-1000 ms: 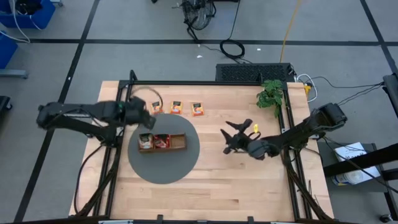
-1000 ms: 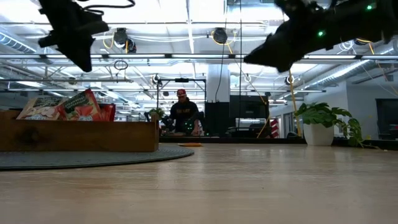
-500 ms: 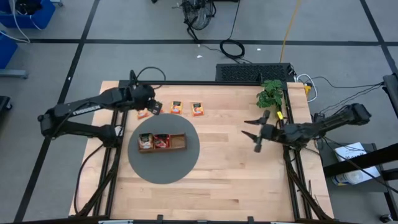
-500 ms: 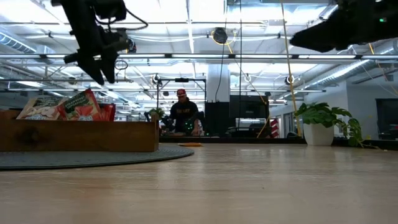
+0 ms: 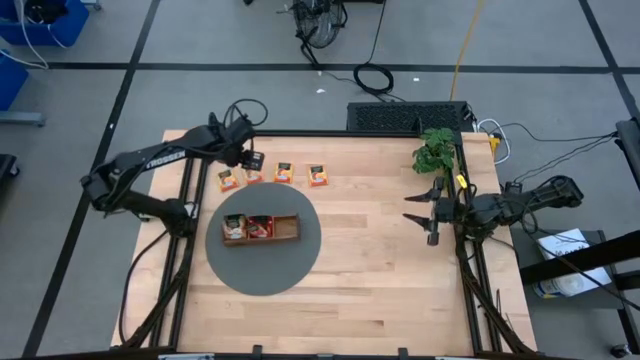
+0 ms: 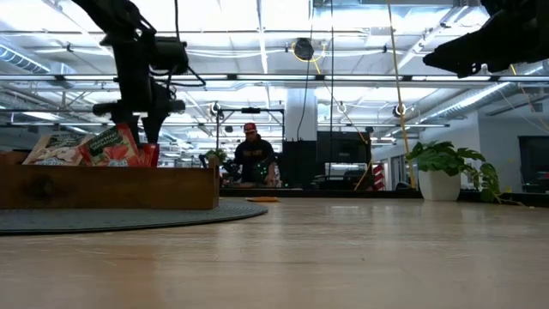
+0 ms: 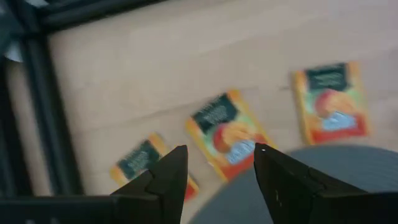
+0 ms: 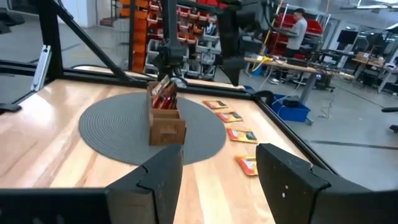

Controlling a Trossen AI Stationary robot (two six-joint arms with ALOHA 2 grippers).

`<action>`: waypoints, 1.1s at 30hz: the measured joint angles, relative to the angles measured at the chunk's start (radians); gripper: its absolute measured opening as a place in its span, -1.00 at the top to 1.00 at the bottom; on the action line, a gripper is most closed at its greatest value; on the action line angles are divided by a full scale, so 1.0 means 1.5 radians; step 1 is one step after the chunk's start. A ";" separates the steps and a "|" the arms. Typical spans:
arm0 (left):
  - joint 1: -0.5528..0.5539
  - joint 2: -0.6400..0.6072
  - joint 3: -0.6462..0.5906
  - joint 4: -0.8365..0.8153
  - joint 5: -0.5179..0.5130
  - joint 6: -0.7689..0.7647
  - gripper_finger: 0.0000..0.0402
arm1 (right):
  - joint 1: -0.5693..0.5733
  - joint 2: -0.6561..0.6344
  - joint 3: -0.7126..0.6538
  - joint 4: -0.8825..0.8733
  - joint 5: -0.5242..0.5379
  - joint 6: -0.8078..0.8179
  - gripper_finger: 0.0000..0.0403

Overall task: Pick & Place Tea
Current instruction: Put the yellow tea bag into the right section of the wooden organizer

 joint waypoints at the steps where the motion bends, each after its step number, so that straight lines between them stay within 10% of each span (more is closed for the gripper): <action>1: 0.003 0.007 0.000 0.003 -0.014 0.001 0.07 | 0.000 0.000 0.000 0.000 0.000 0.000 0.07; 13: 0.003 0.034 0.000 0.171 -0.073 -0.024 0.07 | 0.000 0.002 0.000 0.001 0.000 -0.001 0.07; 20: -0.016 0.034 0.000 0.295 -0.083 -0.203 0.07 | 0.000 0.002 0.000 0.001 0.000 -0.001 0.07; 33: -0.110 0.054 0.000 0.336 -0.338 -0.325 0.07 | 0.000 0.003 0.000 0.002 0.000 -0.001 0.07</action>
